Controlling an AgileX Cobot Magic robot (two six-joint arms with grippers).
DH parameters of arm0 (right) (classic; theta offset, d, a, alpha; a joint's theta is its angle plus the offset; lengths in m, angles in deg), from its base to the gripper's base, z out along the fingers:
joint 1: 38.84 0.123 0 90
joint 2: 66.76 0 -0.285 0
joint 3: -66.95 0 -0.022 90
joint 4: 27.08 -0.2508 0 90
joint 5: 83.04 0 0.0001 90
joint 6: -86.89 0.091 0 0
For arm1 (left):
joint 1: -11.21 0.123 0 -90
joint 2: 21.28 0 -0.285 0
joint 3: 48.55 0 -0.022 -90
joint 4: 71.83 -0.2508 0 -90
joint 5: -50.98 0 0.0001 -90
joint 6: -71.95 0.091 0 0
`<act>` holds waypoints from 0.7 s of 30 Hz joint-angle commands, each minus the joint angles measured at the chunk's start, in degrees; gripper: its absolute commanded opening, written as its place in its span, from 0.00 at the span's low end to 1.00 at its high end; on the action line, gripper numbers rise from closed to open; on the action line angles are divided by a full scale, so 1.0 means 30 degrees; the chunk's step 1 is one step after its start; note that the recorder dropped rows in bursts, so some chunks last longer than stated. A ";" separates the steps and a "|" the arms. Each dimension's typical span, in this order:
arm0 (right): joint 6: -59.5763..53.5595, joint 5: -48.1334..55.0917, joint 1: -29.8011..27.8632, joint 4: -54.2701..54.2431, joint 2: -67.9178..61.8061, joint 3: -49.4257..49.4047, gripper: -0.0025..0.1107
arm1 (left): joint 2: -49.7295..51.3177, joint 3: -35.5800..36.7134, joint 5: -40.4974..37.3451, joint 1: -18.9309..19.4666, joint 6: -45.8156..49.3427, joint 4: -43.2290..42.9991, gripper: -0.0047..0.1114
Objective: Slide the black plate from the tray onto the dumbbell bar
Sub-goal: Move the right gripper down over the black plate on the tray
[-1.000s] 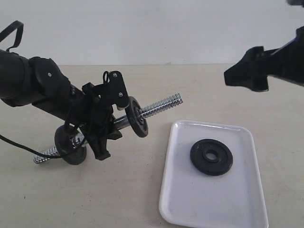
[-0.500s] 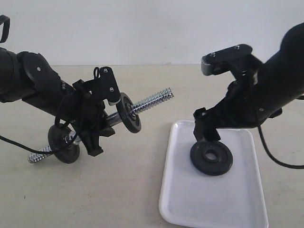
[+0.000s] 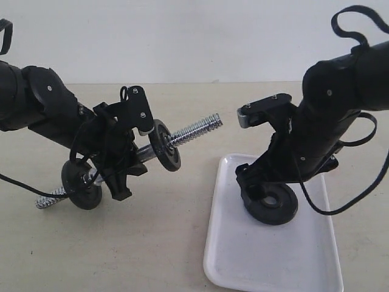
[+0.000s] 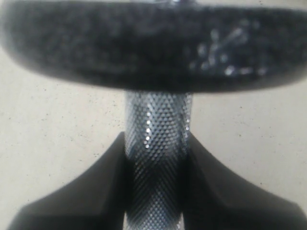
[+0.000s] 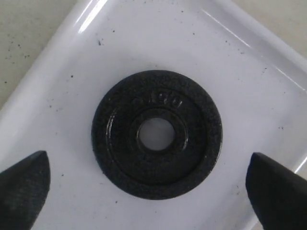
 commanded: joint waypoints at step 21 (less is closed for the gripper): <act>-0.3412 -0.0754 -0.1268 -0.3234 -0.2333 0.0670 0.94 | -0.1239 -0.0575 0.1046 0.0012 -0.0102 0.0683 0.08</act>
